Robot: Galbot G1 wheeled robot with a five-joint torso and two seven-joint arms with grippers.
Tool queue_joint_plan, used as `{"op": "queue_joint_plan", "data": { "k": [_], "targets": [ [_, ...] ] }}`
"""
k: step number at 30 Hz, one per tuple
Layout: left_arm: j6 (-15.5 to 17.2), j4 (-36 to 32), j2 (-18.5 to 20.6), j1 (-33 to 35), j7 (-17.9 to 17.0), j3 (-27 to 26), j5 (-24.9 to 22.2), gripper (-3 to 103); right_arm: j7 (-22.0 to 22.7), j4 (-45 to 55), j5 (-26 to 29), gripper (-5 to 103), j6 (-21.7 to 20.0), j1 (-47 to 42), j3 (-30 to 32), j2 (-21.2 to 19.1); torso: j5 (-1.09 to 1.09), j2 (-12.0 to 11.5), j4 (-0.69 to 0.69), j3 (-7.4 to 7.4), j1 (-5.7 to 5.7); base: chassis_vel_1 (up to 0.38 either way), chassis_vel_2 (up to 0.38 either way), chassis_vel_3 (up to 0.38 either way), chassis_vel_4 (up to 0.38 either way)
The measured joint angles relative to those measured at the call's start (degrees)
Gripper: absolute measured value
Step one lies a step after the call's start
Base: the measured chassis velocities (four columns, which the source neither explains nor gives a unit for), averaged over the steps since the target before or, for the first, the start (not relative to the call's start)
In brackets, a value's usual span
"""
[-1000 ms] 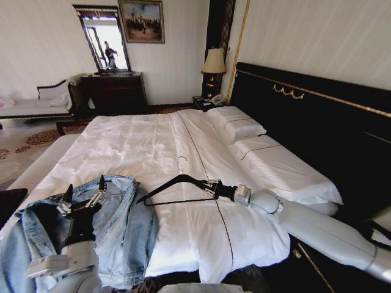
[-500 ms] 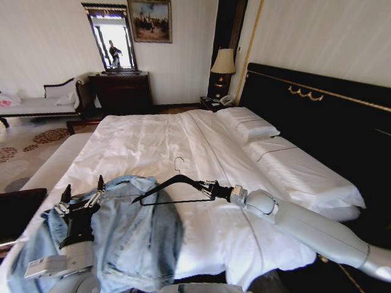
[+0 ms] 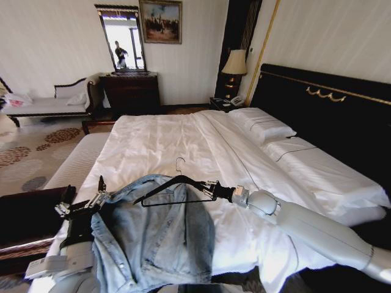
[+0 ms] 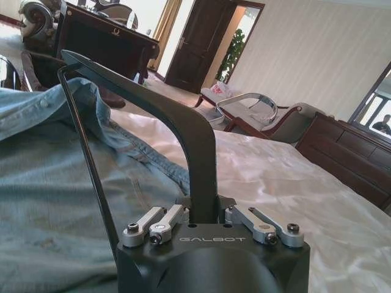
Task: Pick up the clothes from the bed and hang them on the clothes hanger.
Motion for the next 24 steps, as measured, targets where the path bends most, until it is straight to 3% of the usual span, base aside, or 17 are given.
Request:
{"op": "queue_joint_plan", "data": {
  "k": [8,13,17,24],
  "targets": [
    [0.0,0.0,0.0,0.1,-0.1,0.0,0.5,100,0.0,0.0,0.2,20,1.6,-0.1,-0.3,0.4,-0.08,0.0,0.03,-0.01,0.01,0.156,0.152,-0.141,-0.14],
    [0.0,0.0,0.0,0.1,-0.1,0.1,0.8,100,0.3,-0.4,0.1,20,1.9,0.2,-0.6,0.7,-0.01,0.0,0.01,0.0,0.01,0.027,0.025,-0.013,-0.016],
    [0.2,0.0,0.0,0.0,-0.1,0.0,0.8,100,0.2,-0.4,-1.2,20,0.7,1.6,-2.0,0.8,0.01,0.0,-0.02,0.0,0.01,-0.043,-0.028,0.005,0.001],
    [0.6,0.0,0.0,-1.2,-0.3,0.0,0.8,100,3.1,-0.2,-2.2,20,-3.8,8.9,-10.7,3.0,-0.06,0.0,0.02,0.0,0.01,0.0,0.0,0.0,0.0]
  ]
}}
